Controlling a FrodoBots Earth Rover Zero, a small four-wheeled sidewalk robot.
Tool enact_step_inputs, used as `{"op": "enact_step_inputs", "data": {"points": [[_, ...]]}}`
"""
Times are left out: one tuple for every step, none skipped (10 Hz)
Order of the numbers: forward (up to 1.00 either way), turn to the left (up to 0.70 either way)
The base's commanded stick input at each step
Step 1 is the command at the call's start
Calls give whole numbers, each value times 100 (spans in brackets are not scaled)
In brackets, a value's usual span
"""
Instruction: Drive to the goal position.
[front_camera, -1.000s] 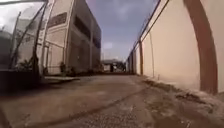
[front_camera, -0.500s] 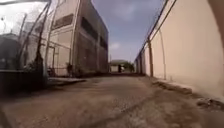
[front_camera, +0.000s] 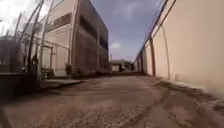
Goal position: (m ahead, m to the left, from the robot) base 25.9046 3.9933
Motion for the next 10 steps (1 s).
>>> {"op": "enact_step_inputs", "data": {"points": [[70,1],[70,1],[70,1],[70,1],[70,1],[70,1],[70,1],[70,1],[70,1],[70,1]]}}
